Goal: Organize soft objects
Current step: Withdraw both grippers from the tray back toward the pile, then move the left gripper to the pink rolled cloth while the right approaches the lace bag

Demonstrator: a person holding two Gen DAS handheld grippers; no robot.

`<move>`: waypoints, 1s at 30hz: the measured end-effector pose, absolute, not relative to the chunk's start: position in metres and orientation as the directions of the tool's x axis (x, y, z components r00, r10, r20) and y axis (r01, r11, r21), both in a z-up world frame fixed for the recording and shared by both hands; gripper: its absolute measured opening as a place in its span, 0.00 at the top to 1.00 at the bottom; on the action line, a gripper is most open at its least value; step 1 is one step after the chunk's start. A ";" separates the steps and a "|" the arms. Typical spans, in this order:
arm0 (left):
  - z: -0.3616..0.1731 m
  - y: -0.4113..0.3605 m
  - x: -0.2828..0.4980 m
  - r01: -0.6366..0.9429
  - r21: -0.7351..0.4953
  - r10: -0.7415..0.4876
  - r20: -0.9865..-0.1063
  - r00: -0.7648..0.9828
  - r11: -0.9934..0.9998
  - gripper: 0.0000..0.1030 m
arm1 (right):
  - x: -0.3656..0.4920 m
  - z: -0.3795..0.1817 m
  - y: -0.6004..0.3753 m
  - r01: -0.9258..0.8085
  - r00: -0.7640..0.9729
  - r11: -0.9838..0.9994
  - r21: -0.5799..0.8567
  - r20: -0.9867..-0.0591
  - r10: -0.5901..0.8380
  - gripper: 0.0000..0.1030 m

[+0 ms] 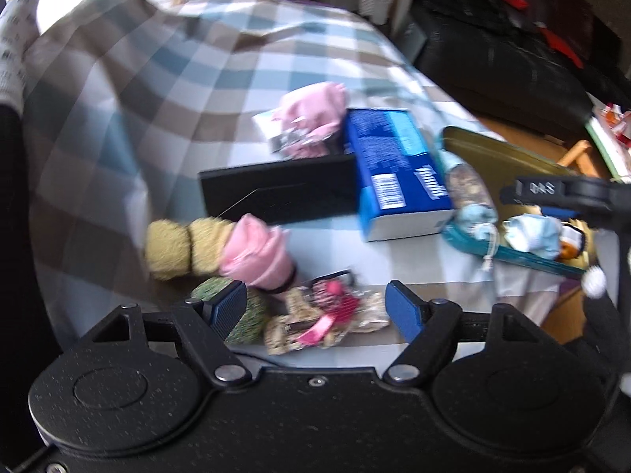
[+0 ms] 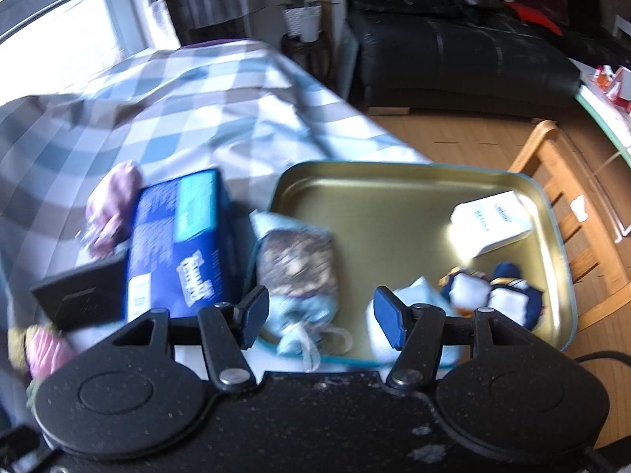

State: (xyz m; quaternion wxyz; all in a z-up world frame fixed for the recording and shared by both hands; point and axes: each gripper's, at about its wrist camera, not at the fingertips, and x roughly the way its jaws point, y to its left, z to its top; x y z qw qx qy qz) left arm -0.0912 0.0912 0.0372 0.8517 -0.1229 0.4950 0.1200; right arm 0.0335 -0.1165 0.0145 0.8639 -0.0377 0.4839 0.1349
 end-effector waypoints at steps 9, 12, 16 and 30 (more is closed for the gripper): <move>-0.004 0.128 -0.078 -0.443 -0.121 0.059 -0.926 0.372 0.888 0.29 | -0.017 -0.015 -0.072 -0.434 0.409 0.899 0.052 -0.878 0.248 0.42; -0.013 0.135 -0.075 -0.458 -0.137 0.039 -0.934 0.354 0.878 0.30 | -0.029 -0.020 -0.061 -0.477 0.395 0.878 0.042 -0.882 0.257 0.42; -0.020 0.139 -0.071 -0.450 -0.121 0.041 -0.941 0.335 0.885 0.30 | -0.040 -0.023 -0.054 -0.514 0.383 0.857 0.037 -0.884 0.268 0.41; -0.035 0.132 -0.065 -0.430 0.045 0.176 -0.947 0.270 0.902 0.25 | -0.052 -0.027 -0.047 -0.565 0.355 0.824 0.035 -0.892 0.281 0.41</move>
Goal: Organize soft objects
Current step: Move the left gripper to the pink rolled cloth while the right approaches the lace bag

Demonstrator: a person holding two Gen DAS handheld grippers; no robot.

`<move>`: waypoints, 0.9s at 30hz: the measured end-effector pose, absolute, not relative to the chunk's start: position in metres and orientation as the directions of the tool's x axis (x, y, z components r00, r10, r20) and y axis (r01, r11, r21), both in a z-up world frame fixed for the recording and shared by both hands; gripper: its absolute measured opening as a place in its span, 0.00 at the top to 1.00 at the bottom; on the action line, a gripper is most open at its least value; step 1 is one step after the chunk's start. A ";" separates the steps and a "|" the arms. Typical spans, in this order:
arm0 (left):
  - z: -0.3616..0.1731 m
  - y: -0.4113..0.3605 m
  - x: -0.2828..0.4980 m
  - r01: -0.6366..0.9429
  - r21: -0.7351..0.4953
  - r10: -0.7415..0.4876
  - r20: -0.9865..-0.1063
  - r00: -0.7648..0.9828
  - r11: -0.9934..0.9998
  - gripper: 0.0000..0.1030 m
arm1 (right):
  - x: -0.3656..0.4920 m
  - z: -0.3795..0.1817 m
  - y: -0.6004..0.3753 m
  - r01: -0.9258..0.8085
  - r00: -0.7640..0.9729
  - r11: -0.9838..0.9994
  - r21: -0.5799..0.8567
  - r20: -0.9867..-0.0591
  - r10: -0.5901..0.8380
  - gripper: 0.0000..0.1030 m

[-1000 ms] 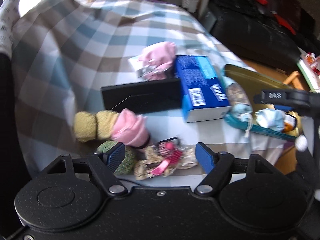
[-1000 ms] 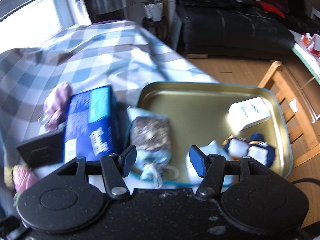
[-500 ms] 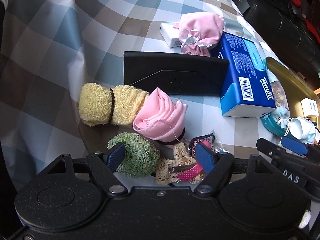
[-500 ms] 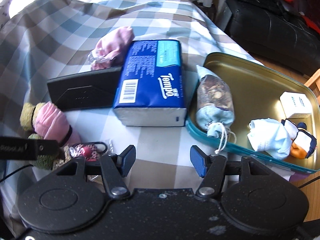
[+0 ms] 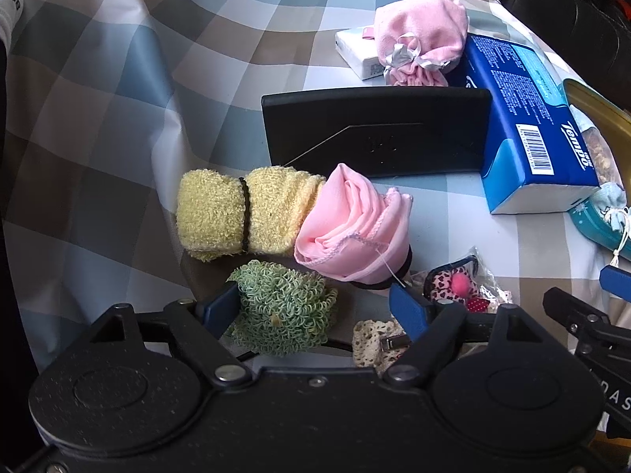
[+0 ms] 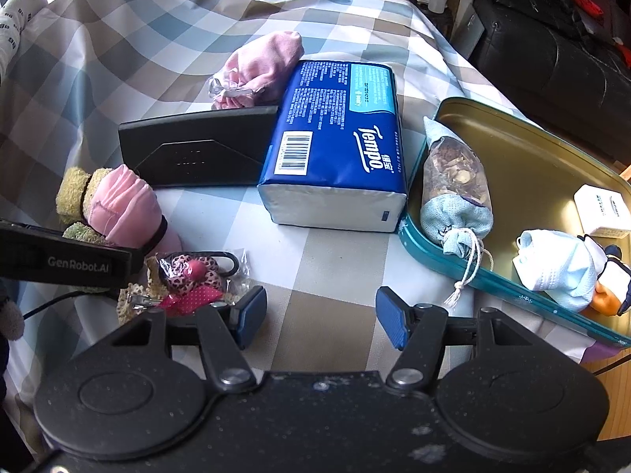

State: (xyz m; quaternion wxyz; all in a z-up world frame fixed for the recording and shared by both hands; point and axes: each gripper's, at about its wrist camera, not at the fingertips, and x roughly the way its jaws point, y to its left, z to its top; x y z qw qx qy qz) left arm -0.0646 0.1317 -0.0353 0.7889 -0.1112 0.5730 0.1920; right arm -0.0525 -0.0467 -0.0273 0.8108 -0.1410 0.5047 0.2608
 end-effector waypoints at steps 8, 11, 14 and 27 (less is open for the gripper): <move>-0.036 0.136 -0.064 -0.437 0.006 0.141 -0.951 0.277 0.900 0.24 | -0.053 -0.029 -0.047 -0.568 0.349 0.822 0.034 -0.895 0.278 0.41; -0.034 0.136 -0.065 -0.431 -0.029 0.109 -0.950 0.293 0.902 0.23 | -0.054 -0.030 -0.045 -0.573 0.346 0.819 0.033 -0.896 0.279 0.41; -0.032 0.135 -0.065 -0.417 -0.066 0.076 -0.946 0.315 0.906 0.21 | -0.055 -0.031 -0.044 -0.578 0.344 0.816 0.032 -0.897 0.279 0.41; -0.006 0.123 -0.040 -0.263 -0.238 -0.129 -0.919 0.372 0.935 0.22 | -0.062 -0.040 -0.038 -0.589 0.327 0.808 0.017 -0.910 0.257 0.40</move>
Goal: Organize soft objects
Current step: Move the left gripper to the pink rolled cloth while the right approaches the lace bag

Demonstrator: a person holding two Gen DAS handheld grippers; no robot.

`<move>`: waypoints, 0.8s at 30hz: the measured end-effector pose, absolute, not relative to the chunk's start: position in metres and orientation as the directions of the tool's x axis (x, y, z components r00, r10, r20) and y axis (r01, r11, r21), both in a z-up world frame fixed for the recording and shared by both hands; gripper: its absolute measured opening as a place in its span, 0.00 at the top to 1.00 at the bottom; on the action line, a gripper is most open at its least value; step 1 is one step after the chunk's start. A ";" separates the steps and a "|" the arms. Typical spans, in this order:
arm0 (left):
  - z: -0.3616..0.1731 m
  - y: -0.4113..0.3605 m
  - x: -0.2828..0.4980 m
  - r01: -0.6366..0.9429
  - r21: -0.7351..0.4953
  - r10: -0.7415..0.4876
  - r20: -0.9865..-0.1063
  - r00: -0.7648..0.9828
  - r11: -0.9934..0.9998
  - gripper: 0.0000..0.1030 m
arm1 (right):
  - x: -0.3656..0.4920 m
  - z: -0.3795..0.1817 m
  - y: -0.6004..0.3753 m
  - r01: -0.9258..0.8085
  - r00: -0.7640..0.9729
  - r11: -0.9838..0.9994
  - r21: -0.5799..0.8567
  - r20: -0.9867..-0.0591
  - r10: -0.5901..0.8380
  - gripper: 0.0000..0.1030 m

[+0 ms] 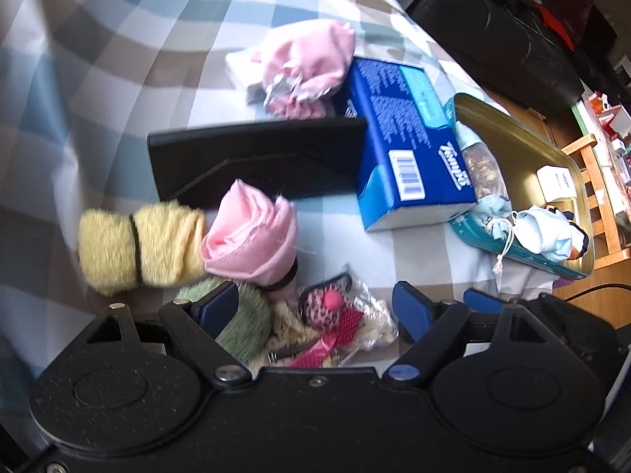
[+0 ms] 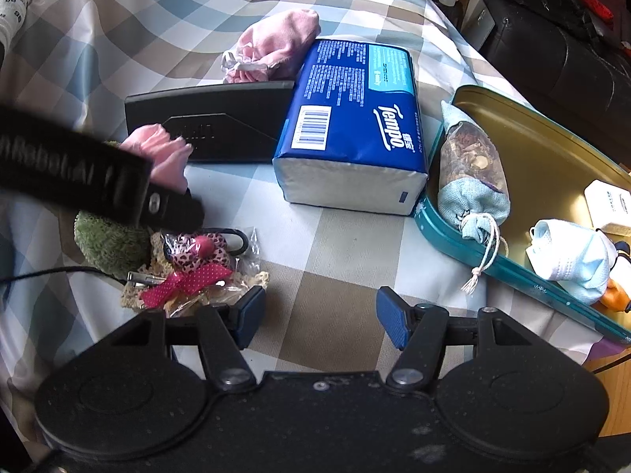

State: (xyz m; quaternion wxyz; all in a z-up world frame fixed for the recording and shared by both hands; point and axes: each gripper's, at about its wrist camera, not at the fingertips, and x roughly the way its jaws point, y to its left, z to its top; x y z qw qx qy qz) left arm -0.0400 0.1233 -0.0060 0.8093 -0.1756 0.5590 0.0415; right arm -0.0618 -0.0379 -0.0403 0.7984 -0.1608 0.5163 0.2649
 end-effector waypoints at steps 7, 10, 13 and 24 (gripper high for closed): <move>0.004 0.120 -0.024 -0.133 -0.158 -0.101 -0.927 0.361 0.978 0.22 | -0.065 -0.042 -0.032 -0.555 0.309 0.828 0.075 -0.906 0.289 0.40; 0.007 0.125 -0.020 -0.114 -0.154 -0.103 -0.926 0.362 0.981 0.22 | -0.069 -0.039 -0.021 -0.549 0.337 0.832 0.082 -0.889 0.309 0.40; 0.011 0.133 -0.020 -0.120 -0.165 -0.110 -0.923 0.369 0.979 0.22 | -0.074 -0.035 -0.014 -0.531 0.377 0.844 0.079 -0.870 0.319 0.38; 0.017 0.139 -0.027 -0.158 -0.174 -0.094 -0.905 0.415 0.972 0.21 | -0.091 -0.027 -0.014 -0.488 0.521 0.873 -0.012 -0.807 0.280 0.33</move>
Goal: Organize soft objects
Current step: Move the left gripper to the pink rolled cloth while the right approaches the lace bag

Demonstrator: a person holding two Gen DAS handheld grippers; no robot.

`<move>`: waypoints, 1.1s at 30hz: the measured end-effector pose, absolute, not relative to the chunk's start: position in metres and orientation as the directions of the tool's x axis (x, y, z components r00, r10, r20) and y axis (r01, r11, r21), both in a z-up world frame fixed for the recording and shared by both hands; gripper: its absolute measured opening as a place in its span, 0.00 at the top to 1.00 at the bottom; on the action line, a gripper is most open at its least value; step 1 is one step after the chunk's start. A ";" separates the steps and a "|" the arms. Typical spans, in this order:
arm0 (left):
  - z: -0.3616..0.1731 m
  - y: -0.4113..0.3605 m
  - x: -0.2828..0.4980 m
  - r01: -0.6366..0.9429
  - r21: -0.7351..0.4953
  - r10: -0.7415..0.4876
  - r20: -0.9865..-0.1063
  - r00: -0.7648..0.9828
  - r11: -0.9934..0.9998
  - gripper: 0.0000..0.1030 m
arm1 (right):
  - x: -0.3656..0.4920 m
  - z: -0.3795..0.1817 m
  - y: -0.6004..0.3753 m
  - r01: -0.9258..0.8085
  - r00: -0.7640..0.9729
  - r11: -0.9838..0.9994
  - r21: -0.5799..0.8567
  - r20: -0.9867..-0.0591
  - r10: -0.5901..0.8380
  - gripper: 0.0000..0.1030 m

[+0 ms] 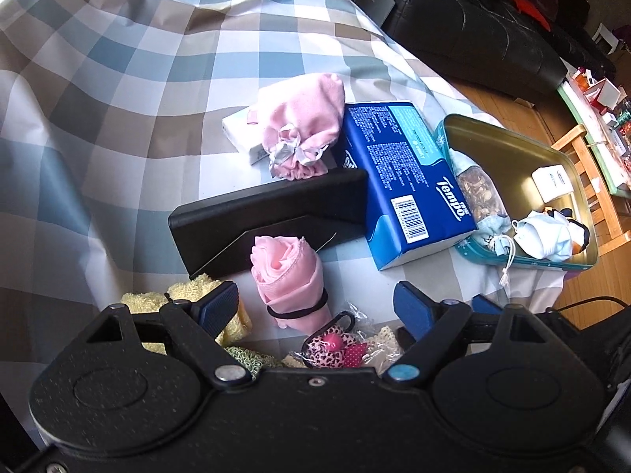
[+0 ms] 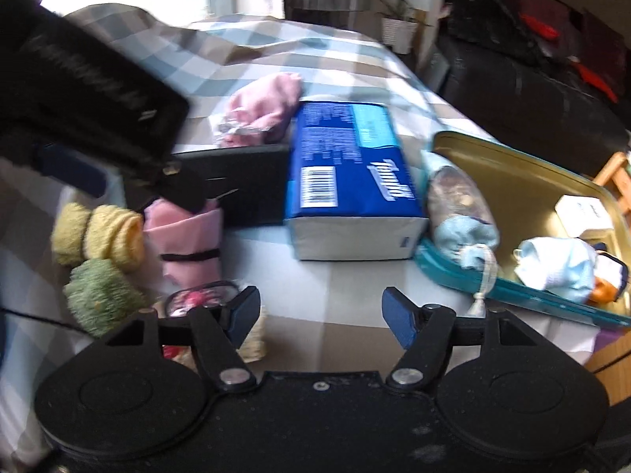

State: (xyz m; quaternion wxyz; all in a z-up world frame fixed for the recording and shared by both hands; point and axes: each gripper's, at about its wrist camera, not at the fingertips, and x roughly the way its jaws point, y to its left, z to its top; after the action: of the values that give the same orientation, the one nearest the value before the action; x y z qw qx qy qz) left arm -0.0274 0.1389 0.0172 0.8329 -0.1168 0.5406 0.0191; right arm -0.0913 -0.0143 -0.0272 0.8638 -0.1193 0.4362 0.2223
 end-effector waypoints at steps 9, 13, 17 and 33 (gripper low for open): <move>0.012 0.150 -0.033 -0.217 -0.215 -0.109 -0.903 0.416 0.952 0.20 | -0.115 -0.039 0.027 -0.625 0.455 0.780 -0.022 -0.823 0.341 0.29; 0.012 0.152 -0.034 -0.224 -0.224 -0.113 -0.900 0.421 0.948 0.20 | -0.111 -0.053 0.038 -0.638 0.418 0.770 -0.022 -0.850 0.321 0.29; 0.008 0.153 -0.033 -0.237 -0.214 -0.102 -0.906 0.411 0.948 0.20 | -0.104 -0.053 0.037 -0.661 0.357 0.750 0.029 -0.867 0.348 0.45; -0.013 0.138 -0.021 -0.219 -0.158 -0.066 -0.925 0.374 0.963 0.20 | -0.083 -0.053 -0.024 -0.511 0.378 0.859 0.028 -0.891 0.254 0.52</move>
State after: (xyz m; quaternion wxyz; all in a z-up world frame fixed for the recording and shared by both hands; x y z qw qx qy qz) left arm -0.0211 0.1383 -0.0128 0.8190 -0.1279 0.5574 0.0466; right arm -0.0834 -0.0236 -0.0530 0.8202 -0.1268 0.5069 0.2330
